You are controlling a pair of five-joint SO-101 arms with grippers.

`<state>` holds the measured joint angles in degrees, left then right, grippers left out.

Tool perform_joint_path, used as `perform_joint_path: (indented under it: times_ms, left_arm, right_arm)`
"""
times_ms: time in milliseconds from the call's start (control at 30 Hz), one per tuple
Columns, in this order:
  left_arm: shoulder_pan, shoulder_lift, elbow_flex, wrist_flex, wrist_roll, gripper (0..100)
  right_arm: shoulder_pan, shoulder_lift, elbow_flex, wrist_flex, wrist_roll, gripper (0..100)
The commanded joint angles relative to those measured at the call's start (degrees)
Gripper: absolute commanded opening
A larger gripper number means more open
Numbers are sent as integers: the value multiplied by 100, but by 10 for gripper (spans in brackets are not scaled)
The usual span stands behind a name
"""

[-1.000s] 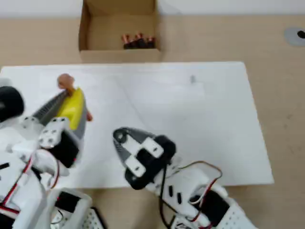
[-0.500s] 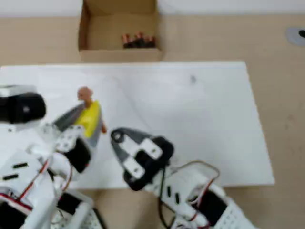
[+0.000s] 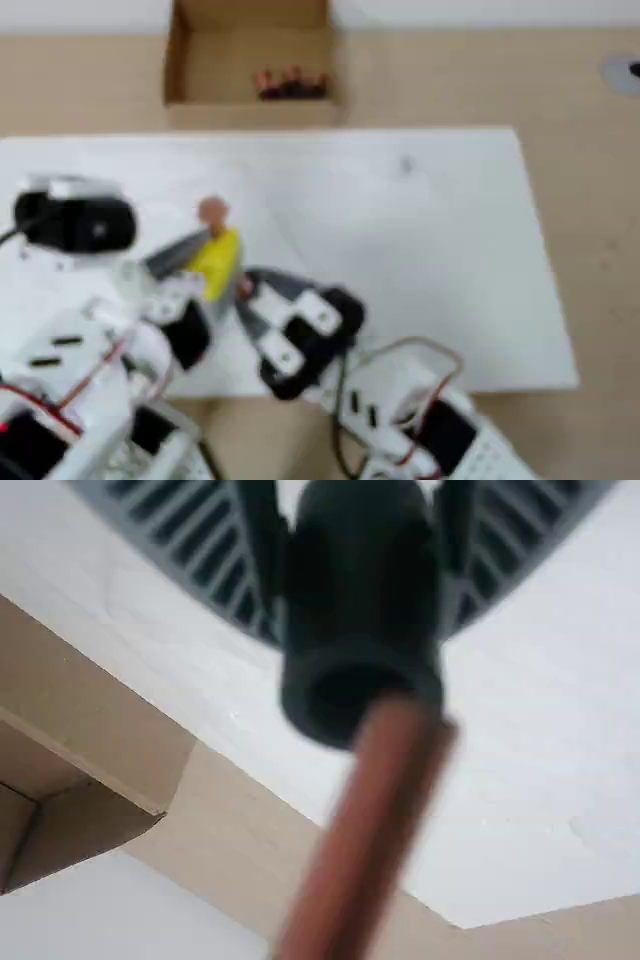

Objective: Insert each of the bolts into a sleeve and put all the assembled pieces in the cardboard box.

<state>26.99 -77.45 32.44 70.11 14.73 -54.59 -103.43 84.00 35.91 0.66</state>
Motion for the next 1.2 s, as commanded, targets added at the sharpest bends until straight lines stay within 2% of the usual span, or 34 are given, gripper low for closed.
perform_joint_path:
  times_ms: [0,233,633,833,1033,1167]
  left_arm:
    - [70,-22,79,-167,18,9]
    - [35,-40,369,-501,-475,6]
    - [18,-40,422,-1196,-440,5]
    - [9,-40,536,-1398,-176,5]
    - [9,-40,826,-1538,-211,5]
    - [-273,-40,835,-1503,-211,5]
  right_arm:
    - [-119,-611,-48,-141,-53,9]
    - [-119,-611,-48,-132,-53,9]
    - [-119,-611,-13,-123,-53,9]
    - [-119,-611,-13,-123,-62,9]
    - [-119,-611,-31,88,-818,9]
    - [-84,-611,-57,308,-941,9]
